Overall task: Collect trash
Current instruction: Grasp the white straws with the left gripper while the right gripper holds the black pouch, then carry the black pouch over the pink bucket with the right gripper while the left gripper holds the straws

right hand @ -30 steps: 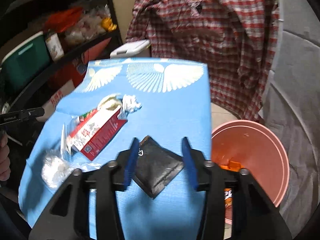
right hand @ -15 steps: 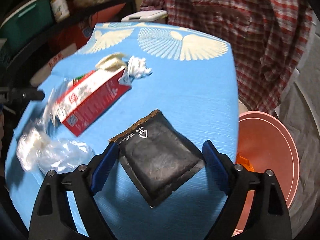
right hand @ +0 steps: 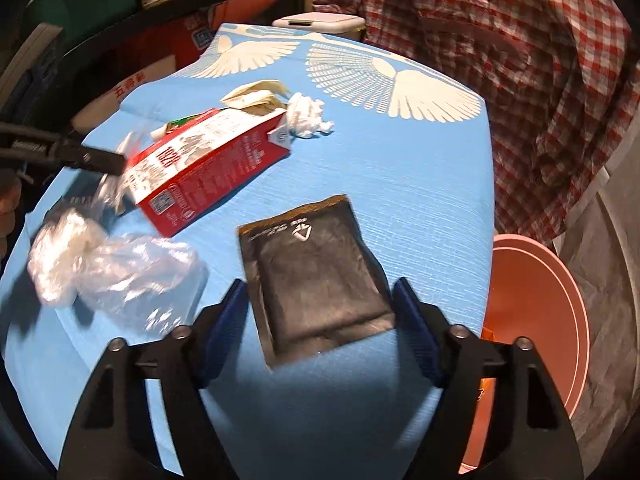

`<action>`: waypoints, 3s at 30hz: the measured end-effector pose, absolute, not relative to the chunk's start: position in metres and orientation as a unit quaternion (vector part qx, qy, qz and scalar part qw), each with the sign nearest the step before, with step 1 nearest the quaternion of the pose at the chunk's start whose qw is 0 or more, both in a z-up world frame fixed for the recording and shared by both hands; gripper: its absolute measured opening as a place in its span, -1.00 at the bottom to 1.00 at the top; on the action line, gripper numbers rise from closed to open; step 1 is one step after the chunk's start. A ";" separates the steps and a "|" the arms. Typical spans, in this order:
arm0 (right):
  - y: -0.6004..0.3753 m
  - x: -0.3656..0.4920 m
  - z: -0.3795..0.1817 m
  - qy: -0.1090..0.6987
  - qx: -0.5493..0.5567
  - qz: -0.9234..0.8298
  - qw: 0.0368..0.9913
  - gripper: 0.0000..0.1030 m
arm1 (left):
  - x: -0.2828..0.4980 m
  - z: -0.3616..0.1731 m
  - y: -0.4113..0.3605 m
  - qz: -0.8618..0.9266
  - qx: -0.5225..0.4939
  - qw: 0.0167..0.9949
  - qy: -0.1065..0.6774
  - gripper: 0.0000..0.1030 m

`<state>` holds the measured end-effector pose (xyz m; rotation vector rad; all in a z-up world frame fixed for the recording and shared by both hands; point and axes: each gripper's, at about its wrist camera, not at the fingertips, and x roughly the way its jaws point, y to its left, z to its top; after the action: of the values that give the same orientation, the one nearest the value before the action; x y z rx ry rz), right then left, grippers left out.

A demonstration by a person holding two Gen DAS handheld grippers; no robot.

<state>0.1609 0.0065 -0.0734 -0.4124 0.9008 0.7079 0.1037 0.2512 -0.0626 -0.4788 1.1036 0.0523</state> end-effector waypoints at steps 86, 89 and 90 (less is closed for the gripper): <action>-0.064 0.152 0.020 0.330 -0.051 0.216 0.917 0.00 | 0.111 0.038 0.173 0.136 -0.138 0.900 0.391 -0.80; -0.073 0.153 0.023 0.324 -0.040 0.204 0.923 0.00 | 0.113 0.038 0.169 0.130 -0.134 0.901 0.391 -0.80; -0.075 0.154 0.024 0.323 -0.037 0.201 0.924 0.00 | 0.113 0.038 0.167 0.128 -0.132 0.902 0.391 -0.80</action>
<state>0.1541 -0.0751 0.0239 -0.0755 0.6626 0.4118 0.1133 0.1667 0.0381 -0.2723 0.8078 0.2650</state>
